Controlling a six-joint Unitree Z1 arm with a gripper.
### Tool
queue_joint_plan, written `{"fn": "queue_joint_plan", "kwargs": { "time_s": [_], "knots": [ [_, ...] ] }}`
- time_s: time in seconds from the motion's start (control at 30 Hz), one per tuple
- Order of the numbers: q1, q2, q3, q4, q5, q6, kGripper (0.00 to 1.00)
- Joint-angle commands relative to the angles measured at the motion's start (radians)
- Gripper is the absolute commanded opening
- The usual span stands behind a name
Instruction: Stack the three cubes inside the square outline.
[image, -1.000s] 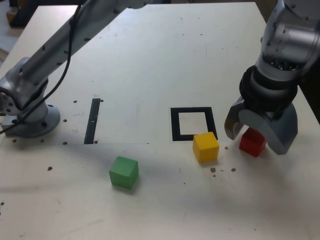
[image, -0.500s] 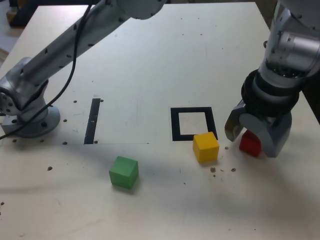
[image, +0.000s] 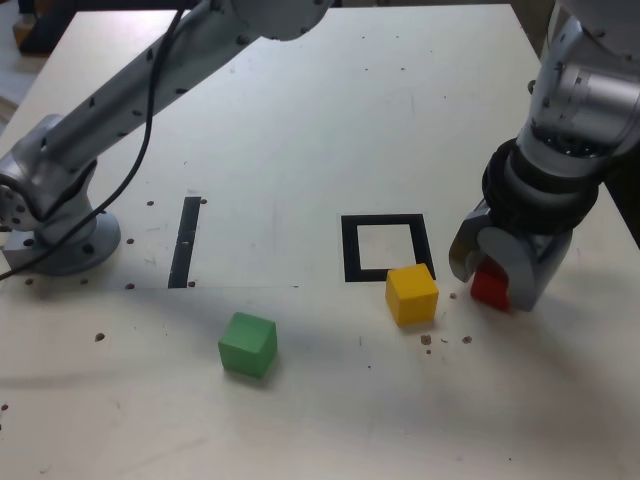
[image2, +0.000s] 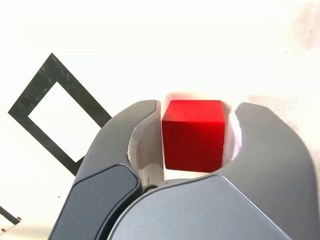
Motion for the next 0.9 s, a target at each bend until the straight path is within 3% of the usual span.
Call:
{"fn": "queue_joint_plan", "kwargs": {
  "time_s": [0.0, 0.23, 0.47, 0.63, 0.87],
  "knots": [
    [-0.001, 0.006, -0.004, 0.006, -0.003, -0.002, 0.31],
    [-0.004, -0.018, -0.010, 0.034, -0.002, -0.003, 0.31],
    [-0.013, -0.101, 0.022, 0.062, 0.027, -0.035, 0.29],
    [-0.009, -0.163, 0.084, 0.070, 0.041, -0.120, 0.29],
    [0.021, -0.267, 0.248, 0.057, 0.023, -0.279, 0.29]
  ]
}}
